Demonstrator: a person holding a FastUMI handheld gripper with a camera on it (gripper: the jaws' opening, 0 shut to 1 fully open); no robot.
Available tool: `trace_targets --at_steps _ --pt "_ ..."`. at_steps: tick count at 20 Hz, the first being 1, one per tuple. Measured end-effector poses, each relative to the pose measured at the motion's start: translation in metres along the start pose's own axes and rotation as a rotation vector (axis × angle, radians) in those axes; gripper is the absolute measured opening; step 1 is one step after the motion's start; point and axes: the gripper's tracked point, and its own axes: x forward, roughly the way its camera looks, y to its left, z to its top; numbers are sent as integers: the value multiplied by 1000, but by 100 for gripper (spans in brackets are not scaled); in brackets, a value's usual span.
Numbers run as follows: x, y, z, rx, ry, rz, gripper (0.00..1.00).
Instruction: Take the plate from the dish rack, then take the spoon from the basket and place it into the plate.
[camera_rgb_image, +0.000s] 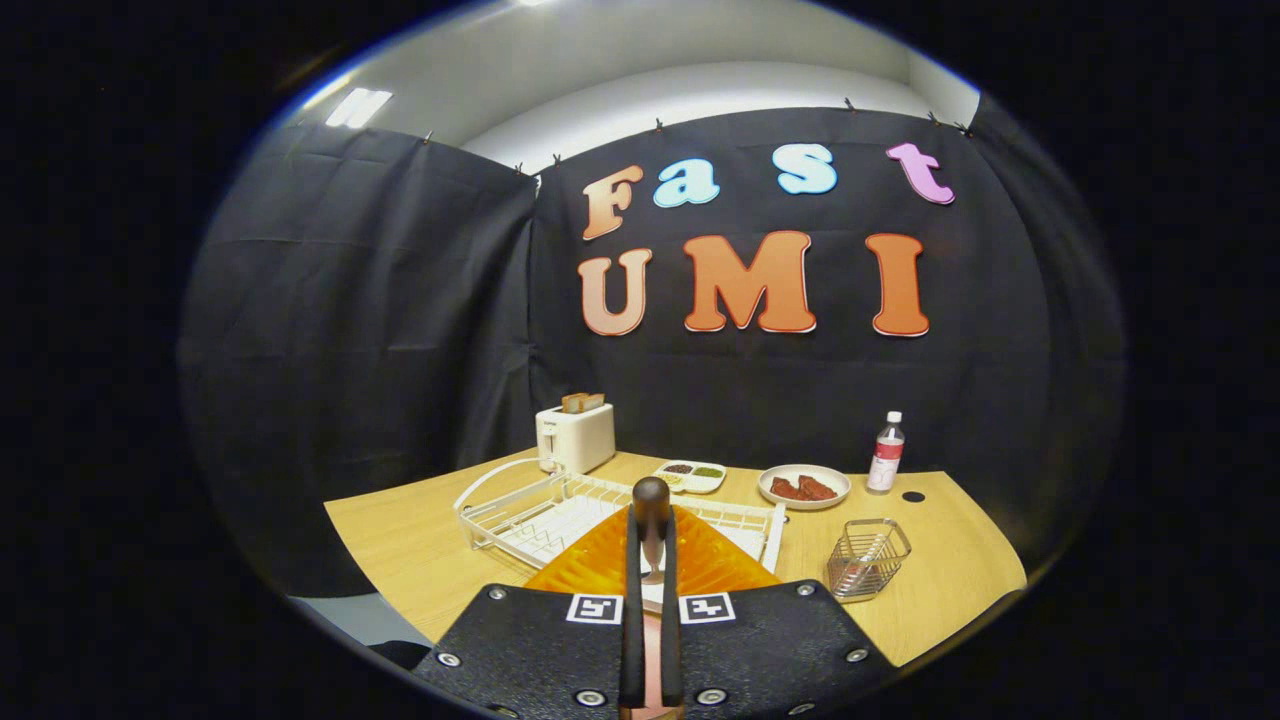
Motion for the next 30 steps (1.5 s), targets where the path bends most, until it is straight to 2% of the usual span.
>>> trace_targets --at_steps 5,8,12,22,30 --pt "-11 40 -33 3 39 127 6" --pt "-13 50 -54 9 71 167 6" --pt "-14 55 -79 27 124 185 6" --pt "-36 34 -110 91 142 202 6" --pt "-47 23 -151 75 236 200 9"
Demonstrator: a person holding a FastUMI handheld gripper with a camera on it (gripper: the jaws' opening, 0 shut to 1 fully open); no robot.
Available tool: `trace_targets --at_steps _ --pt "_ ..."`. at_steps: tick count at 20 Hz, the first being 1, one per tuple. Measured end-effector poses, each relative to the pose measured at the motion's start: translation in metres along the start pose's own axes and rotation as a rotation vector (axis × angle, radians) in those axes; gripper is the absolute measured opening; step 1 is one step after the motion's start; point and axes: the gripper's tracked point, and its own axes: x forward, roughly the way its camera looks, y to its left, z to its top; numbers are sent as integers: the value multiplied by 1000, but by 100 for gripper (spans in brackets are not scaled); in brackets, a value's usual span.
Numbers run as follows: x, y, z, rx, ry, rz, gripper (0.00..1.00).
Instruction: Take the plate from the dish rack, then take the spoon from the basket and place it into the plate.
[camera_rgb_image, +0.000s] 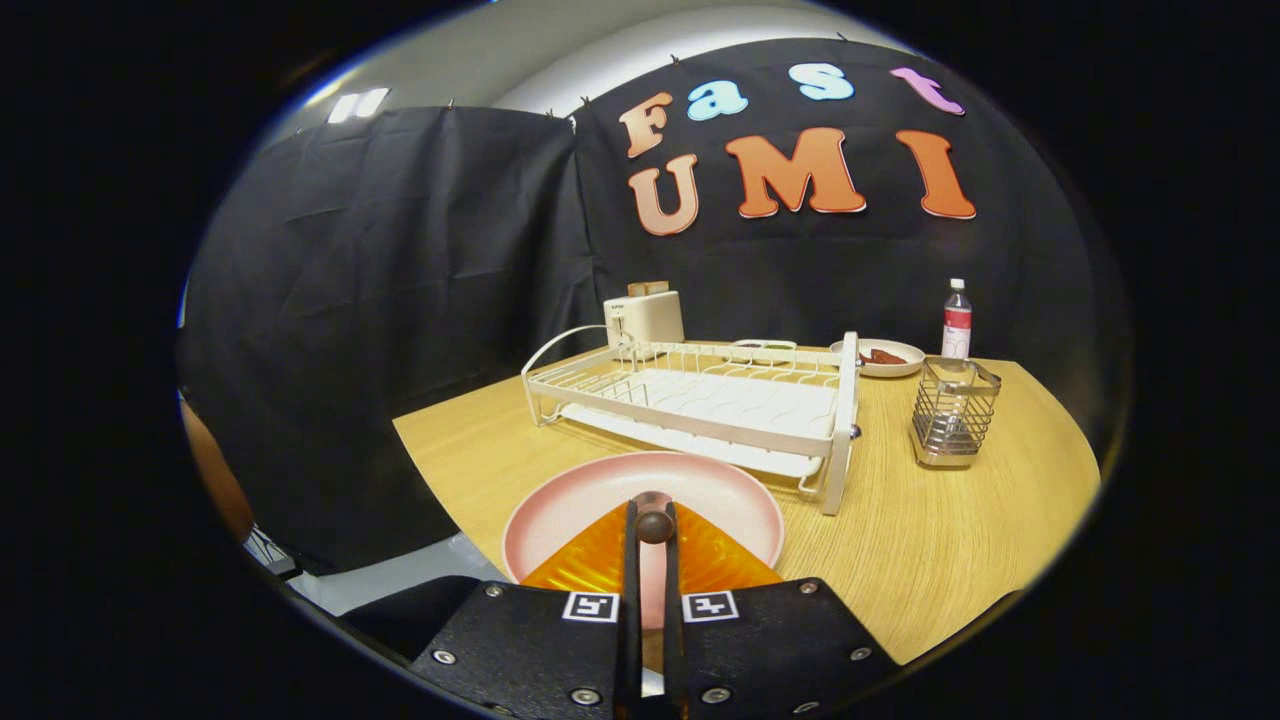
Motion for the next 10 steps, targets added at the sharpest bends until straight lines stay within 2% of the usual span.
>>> trace_targets --at_steps 6,10 --pt "1 -5 -15 -1 39 -18 12" --pt "1 -8 -20 -24 57 -38 18"
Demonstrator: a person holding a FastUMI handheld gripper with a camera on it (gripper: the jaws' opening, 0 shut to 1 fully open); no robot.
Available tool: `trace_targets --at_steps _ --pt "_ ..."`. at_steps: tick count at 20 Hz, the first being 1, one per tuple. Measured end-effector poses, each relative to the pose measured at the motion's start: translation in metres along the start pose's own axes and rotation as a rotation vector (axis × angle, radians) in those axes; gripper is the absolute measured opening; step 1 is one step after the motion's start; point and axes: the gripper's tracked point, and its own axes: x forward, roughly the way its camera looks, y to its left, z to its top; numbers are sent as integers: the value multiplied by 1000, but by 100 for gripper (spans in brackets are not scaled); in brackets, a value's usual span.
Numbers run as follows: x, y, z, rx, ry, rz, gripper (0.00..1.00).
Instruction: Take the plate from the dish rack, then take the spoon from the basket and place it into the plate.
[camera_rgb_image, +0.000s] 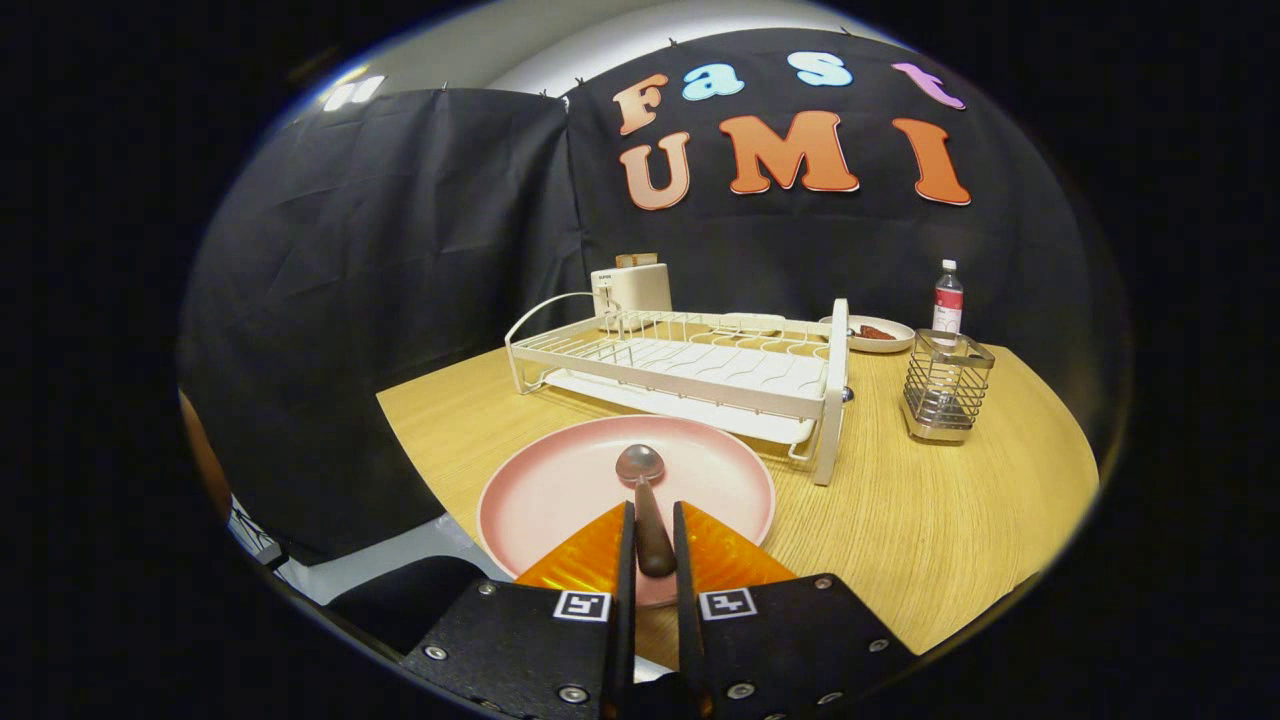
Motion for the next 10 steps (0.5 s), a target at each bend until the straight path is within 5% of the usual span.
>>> trace_targets --at_steps 5,10 --pt "-5 -3 18 -12 -40 -33 32" --pt "-21 -11 76 -30 -183 -122 62"
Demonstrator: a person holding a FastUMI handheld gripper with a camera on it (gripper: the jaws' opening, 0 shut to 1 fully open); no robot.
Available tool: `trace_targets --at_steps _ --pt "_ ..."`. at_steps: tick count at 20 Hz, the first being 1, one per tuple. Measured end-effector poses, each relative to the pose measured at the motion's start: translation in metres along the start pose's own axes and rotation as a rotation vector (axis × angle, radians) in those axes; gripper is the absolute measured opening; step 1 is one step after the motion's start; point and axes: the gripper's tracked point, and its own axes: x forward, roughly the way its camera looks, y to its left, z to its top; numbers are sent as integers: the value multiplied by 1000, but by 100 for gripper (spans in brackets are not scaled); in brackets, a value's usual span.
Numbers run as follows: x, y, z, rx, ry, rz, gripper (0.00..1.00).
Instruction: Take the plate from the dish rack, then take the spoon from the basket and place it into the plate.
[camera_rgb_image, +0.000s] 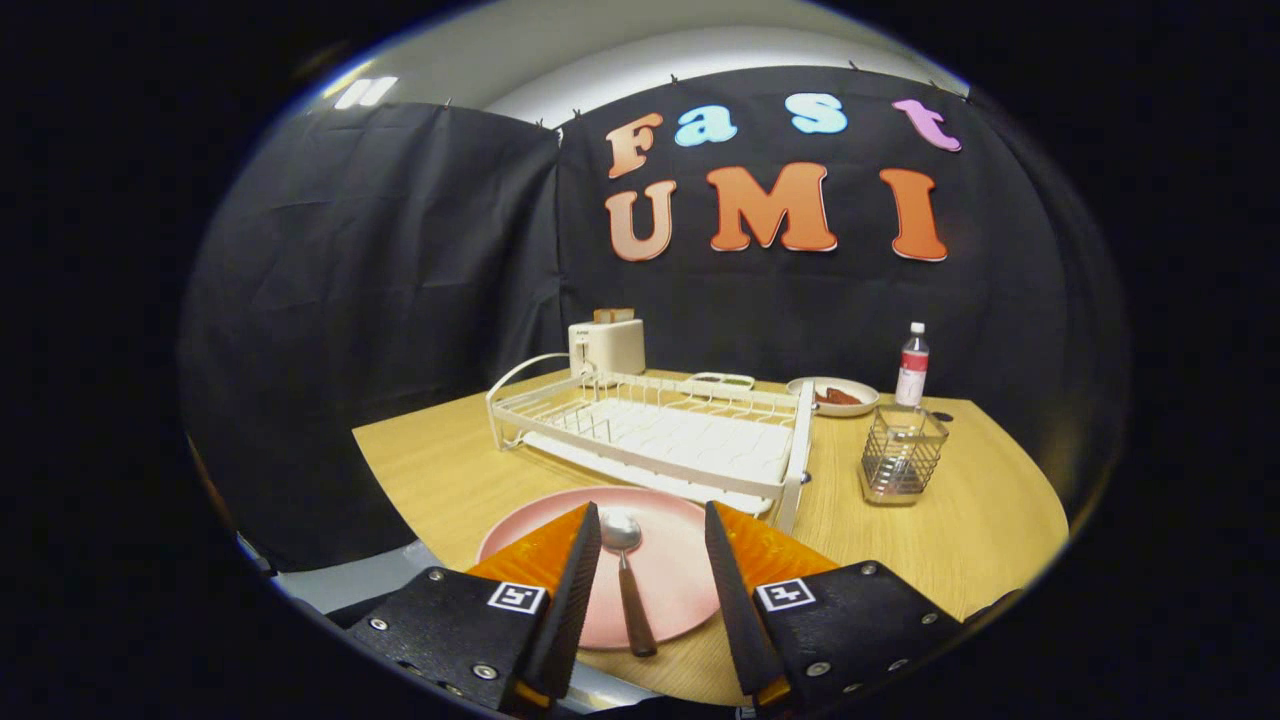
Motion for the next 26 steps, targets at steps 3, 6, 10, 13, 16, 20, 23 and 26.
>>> trace_targets --at_steps 3,6,10,13,16,20,23,26 --pt "-4 -14 39 -7 -84 -81 74" --pt "-13 -22 76 -2 -165 -141 82" --pt "-27 -32 112 -6 -223 -208 87" --pt "-40 -38 139 -24 -279 -271 88" --pt "-50 -45 151 -25 -304 -320 88" --pt "-58 -49 154 2 -320 -340 88" --pt "-61 -54 156 0 -329 -356 89" --pt "-61 -53 158 -32 -332 -376 88"
